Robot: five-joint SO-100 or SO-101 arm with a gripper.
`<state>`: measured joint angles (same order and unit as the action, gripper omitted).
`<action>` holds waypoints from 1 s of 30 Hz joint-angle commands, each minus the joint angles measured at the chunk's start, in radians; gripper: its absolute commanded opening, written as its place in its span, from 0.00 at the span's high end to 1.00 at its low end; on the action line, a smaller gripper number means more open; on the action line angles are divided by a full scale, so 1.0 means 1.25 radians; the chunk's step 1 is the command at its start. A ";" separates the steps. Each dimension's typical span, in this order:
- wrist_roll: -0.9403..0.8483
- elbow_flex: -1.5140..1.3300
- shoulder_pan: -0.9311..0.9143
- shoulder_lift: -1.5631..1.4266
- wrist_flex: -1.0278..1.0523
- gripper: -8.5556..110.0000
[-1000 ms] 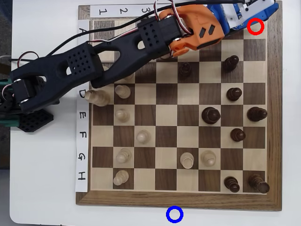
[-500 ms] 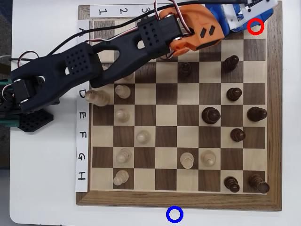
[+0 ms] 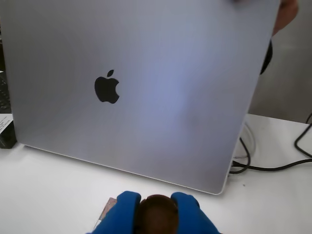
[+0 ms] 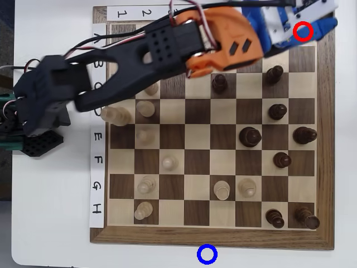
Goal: Move the piece to destination
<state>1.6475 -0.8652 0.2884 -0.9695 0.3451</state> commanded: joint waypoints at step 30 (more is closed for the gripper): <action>-0.177 -0.619 -0.583 -0.733 -0.264 0.93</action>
<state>1.4189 -1.7288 -0.2777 -1.7671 0.1733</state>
